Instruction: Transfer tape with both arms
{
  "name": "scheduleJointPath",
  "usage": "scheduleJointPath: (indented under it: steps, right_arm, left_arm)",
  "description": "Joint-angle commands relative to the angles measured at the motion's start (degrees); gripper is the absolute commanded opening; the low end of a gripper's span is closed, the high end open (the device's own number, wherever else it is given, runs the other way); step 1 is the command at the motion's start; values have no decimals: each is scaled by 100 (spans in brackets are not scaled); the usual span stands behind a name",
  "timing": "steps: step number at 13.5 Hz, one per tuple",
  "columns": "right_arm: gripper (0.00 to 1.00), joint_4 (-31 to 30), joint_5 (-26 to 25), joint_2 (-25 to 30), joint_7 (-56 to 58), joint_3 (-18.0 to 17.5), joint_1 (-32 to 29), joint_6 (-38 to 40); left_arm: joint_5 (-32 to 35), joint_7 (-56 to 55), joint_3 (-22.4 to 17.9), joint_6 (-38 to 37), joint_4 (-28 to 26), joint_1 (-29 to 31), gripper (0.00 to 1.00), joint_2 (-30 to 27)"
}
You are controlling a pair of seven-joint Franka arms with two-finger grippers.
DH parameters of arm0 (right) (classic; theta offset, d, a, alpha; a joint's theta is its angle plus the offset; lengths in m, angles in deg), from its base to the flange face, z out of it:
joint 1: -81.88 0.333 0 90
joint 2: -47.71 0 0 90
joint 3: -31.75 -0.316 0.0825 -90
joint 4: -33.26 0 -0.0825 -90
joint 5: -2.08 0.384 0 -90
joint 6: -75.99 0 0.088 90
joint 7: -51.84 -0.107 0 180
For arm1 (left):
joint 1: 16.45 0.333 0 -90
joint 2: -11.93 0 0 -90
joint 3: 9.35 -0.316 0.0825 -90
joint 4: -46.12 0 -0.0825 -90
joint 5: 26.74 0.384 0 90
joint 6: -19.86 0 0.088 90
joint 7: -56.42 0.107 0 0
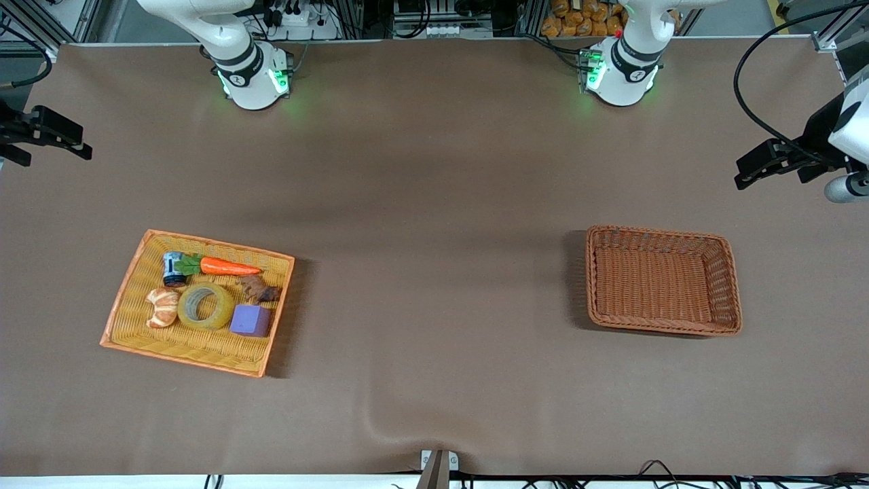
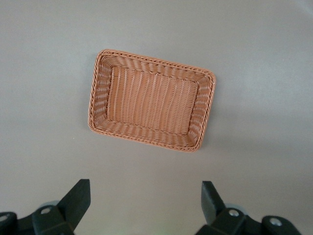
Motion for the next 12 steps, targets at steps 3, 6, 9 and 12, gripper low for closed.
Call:
scheduleJointPath:
  steps: [3,6,9,12]
  right_arm:
    - [100,65,-82,1,-21,-42,-58,84]
    - [100,65,-73,1,-65,-59,-23,84]
    - [100,65,-73,18,-65,-69,-14,110]
    - [100,47,-73,-8,-74,-68,-40,76]
  left_arm:
    - [94,139,1,-258,116,-4,100,25]
    - [94,139,-8,-267,116,-4,100,17]
    - [103,148,1,-267,116,5,100,17]
    - [112,322,18,-267,116,5,100,17]
